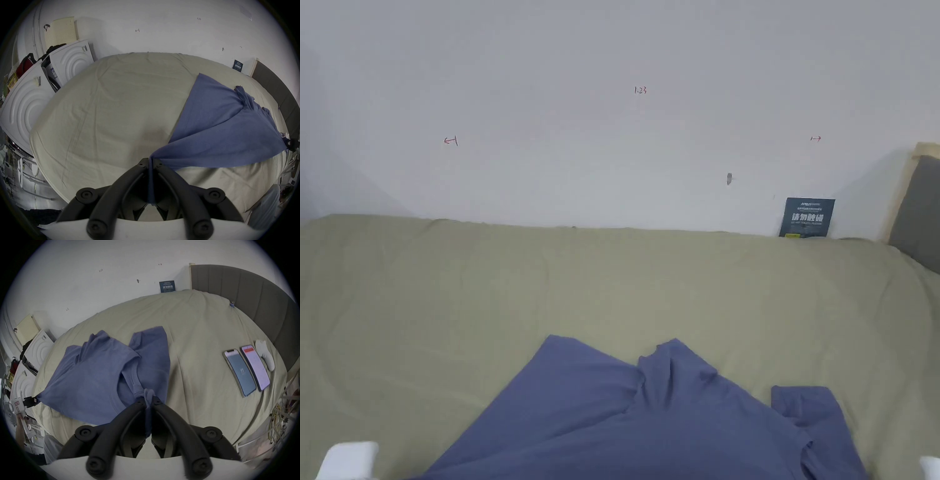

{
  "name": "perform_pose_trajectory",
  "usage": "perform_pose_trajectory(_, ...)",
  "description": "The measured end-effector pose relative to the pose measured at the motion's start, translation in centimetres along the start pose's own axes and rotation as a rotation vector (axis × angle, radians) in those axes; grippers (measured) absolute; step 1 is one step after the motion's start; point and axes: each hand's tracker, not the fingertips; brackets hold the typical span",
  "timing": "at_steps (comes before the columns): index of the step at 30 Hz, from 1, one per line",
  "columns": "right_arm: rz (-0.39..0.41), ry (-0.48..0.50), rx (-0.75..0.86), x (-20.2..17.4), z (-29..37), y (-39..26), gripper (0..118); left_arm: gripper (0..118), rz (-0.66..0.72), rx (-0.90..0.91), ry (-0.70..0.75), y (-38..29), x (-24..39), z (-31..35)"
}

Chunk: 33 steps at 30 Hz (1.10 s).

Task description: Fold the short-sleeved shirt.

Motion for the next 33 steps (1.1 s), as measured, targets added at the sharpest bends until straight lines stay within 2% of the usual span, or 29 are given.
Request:
perform_pose_trajectory(5, -0.022, -0.032, -0.056, -0.1, -1.8, -0.9, 5, 0, 0.019, -0.042, -0.010, -0.3, -1.0, -2.3)
perform_pose_trajectory(6, -0.024, -0.038, -0.057, -0.1, -2.0, -1.1, 6, 0, 0.010, -0.028, 0.001, -0.9, 0.4, -0.8)
perform_pose_trajectory(7, -0.028, -0.050, -0.061, -0.2, -2.1, -1.2, 14, 0, 0.013, -0.034, -0.009, -1.1, 0.6, -0.5)
perform_pose_trajectory(8, -0.030, -0.094, -0.068, -0.2, -2.2, -1.3, 38, 7, 0.021, -0.043, -0.029, -1.3, 0.5, -0.5)
perform_pose_trajectory(9, -0.037, -0.156, -0.087, -0.2, -2.2, -1.3, 89, 40, 0.025, -0.044, -0.039, -1.4, 0.5, -0.2)
perform_pose_trajectory(10, -0.041, -0.155, -0.095, -0.1, -2.1, -1.4, 115, 91, 0.030, -0.051, -0.039, -0.9, 0.0, -0.7)
perform_pose_trajectory(11, -0.033, -0.149, -0.066, -0.2, -1.1, -1.6, 117, 118, 0.035, -0.070, -0.033, -1.1, -0.1, -0.7)
perform_pose_trajectory(12, -0.012, -0.170, 0.004, -0.7, -0.6, -1.4, 117, 113, 0.045, -0.017, -0.044, -1.5, 0.0, 0.2)
perform_pose_trajectory(13, 0.025, -0.205, 0.012, -1.5, 0.0, -1.4, 117, 114, 0.057, -0.025, -0.039, -1.7, -0.2, 0.8)
perform_pose_trajectory(14, 0.053, -0.217, 0.029, -2.3, 0.6, -1.4, 117, 114, 0.076, -0.038, -0.055, -0.5, 1.1, 4.6)
perform_pose_trajectory(17, 0.091, -0.141, 0.085, -4.6, 3.7, -2.5, 117, 112, 0.090, 0.032, -0.098, -0.9, 2.2, 9.6)
perform_pose_trajectory(18, 0.106, -0.122, 0.120, -5.6, 4.7, -3.2, 114, 110, 0.073, 0.053, -0.120, -1.3, 1.4, 8.5)
perform_pose_trajectory(19, 0.119, -0.091, 0.158, -6.5, 5.7, -4.0, 105, 106, 0.071, 0.081, -0.136, -1.9, 1.6, 9.7)
perform_pose_trajectory(20, 0.130, -0.071, 0.212, -7.4, 7.1, -5.0, 84, 95, 0.079, 0.117, -0.147, -2.7, 1.7, 10.9)
perform_pose_trajectory(21, 0.148, -0.065, 0.250, -8.2, 7.8, -5.9, 37, 56, 0.085, 0.149, -0.168, -3.4, 1.8, 11.9)
perform_pose_trajectory(22, 0.179, -0.086, 0.265, -9.1, 8.2, -6.8, 1, 10, 0.088, 0.152, -0.186, -4.0, 0.9, 11.3)
perform_pose_trajectory(23, 0.188, -0.140, 0.304, -10.1, 8.4, -7.9, 0, 0, 0.111, 0.159, -0.180, -4.7, 0.7, 11.5)
perform_pose_trajectory(24, 0.189, -0.194, 0.369, -11.4, 8.6, -9.1, 0, 0, 0.110, 0.151, -0.158, -5.3, 0.6, 11.9)
perform_pose_trajectory(27, 0.231, -0.132, 0.315, -13.2, 8.6, -10.8, 0, 0, 0.048, 0.128, -0.109, -6.2, -0.7, 11.2)
perform_pose_trajectory(28, 0.206, -0.108, 0.306, -12.4, 8.8, -10.9, 0, 0, 0.046, 0.118, -0.093, -6.4, -1.2, 10.9)
perform_pose_trajectory(30, 0.209, -0.095, 0.299, -12.7, 8.8, -11.5, 0, 0, 0.032, 0.077, -0.063, -7.1, -1.6, 8.8)
perform_pose_trajectory(33, 0.201, -0.072, 0.288, -12.8, 9.2, -11.8, 0, 0, 0.083, 0.049, -0.072, -7.2, -2.8, 6.8)
